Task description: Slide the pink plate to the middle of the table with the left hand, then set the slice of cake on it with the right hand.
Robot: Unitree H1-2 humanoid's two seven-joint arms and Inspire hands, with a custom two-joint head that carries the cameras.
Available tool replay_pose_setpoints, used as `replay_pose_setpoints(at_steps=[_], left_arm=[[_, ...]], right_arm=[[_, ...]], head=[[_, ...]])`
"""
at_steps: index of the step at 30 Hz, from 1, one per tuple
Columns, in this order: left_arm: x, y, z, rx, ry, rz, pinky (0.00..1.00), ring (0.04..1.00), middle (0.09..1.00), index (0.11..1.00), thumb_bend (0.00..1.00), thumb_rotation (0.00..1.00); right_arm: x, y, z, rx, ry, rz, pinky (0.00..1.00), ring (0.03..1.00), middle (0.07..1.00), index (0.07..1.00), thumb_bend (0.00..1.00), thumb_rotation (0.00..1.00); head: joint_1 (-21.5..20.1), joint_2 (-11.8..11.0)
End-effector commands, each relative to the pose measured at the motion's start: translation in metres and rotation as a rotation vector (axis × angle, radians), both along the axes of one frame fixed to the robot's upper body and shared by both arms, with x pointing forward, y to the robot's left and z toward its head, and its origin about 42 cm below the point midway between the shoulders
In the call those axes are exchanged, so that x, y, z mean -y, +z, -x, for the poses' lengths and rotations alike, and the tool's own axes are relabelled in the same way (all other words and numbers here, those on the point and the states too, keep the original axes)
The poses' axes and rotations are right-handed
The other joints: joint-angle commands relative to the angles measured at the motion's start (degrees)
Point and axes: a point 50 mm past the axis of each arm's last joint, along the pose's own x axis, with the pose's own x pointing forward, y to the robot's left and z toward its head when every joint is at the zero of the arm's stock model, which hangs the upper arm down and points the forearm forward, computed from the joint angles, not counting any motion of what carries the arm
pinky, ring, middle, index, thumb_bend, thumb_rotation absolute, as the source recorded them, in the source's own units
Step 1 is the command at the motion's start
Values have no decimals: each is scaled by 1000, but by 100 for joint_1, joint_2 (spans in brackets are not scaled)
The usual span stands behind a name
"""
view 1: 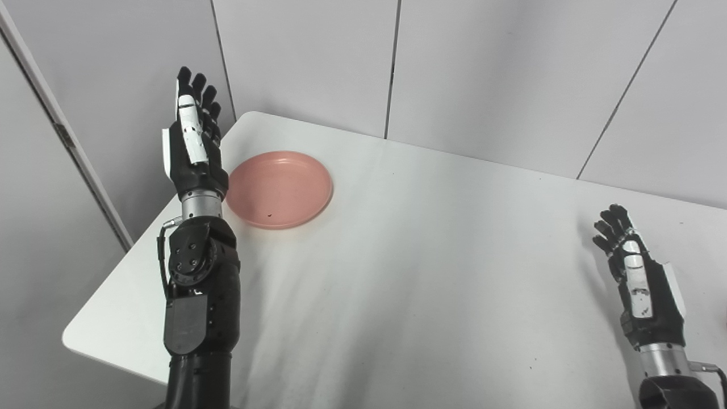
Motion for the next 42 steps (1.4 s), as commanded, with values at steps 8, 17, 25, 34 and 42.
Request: replay_pose_setpoints(at_steps=[8, 17, 25, 34, 42], left_arm=[[-24, 16, -6, 61, 56, -1, 1000, 982, 984, 963, 427, 1000], [-40, 3, -7, 17, 84, -7, 1000, 980, 983, 972, 424, 1000], [-53, -14, -10, -24, 100, 3, 1000, 972, 973, 961, 437, 1000], [-58, -25, -14, -61, 86, 40, 1000, 985, 979, 969, 436, 1000], [-63, -40, -18, -105, 103, 29, 964, 962, 960, 956, 413, 1000]], right_arm=[[13, -52, 38, -153, -41, -10, 923, 931, 943, 944, 343, 1000], [12, -51, 38, -142, -47, -4, 912, 921, 937, 940, 341, 1000], [12, -49, 38, -144, -43, -11, 922, 927, 942, 947, 347, 1000], [11, -49, 39, -136, -40, -6, 916, 923, 939, 947, 349, 1000], [10, -48, 39, -136, -41, -4, 917, 925, 942, 948, 349, 1000]], head=[[9, 29], [17, 55], [39, 79], [27, 109], [26, 121]])
